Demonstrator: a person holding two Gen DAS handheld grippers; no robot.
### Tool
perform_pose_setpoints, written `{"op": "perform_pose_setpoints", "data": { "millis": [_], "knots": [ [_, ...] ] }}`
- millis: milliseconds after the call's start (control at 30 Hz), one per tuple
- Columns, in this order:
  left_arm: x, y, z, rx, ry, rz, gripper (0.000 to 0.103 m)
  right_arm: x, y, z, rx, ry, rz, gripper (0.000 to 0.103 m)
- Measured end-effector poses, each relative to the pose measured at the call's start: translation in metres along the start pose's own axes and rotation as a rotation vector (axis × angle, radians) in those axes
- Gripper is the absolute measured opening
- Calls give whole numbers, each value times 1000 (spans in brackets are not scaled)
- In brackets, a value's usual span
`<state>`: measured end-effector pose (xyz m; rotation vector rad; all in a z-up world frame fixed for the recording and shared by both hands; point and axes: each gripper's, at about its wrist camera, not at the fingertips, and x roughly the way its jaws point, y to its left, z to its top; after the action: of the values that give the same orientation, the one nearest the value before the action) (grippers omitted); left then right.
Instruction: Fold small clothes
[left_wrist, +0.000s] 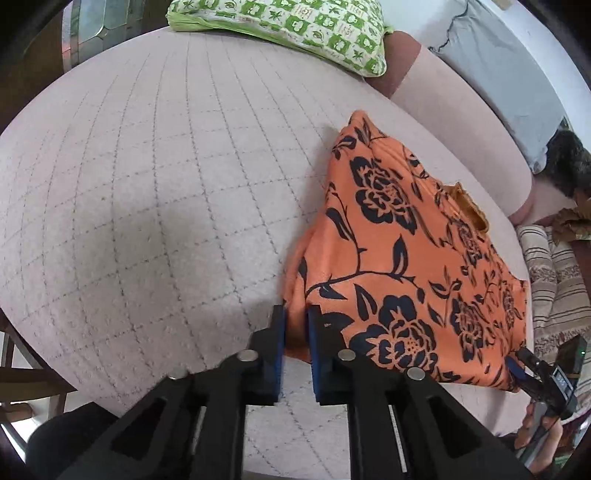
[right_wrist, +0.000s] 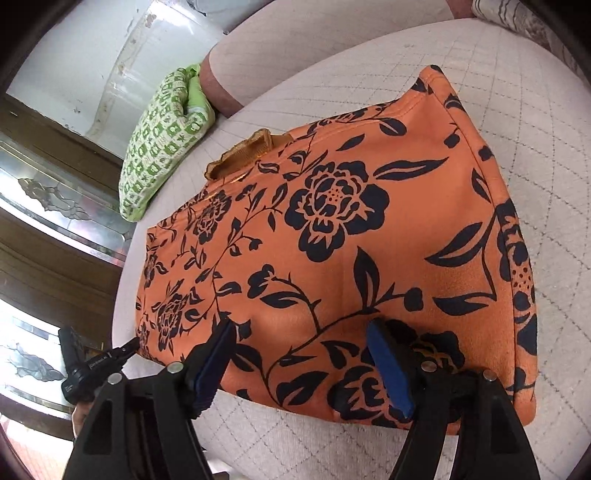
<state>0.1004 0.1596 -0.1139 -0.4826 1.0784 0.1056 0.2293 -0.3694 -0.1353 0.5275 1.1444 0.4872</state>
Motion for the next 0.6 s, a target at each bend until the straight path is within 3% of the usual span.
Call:
{"op": "perform_pose_setpoints", "data": {
  "millis": [33,133,267,333,400,533,600],
  "knots": [
    [-4,-1,3,2,-15,28,24,0,-1,0,3,0,10,77],
    [-24,-5,12,34,-95,74,30,-1,-5,0,11,-2,40,77],
    [-31,-38,24,134,-155,39,33,-2,-6,-2,23,-12,58,77],
    [-8,-49,24,186,-113,71,33,-3,-4,-1,32,-2,52,77],
    [25,-44,19,193,-11,146,35,-10,2,7,26,-6,67,77],
    [27,-52,19,221,-48,169,39,-27,9,47,-8,-80,116,79],
    [29,-55,20,232,-43,175,39,-18,-4,76,21,-68,124,82]
  ]
}}
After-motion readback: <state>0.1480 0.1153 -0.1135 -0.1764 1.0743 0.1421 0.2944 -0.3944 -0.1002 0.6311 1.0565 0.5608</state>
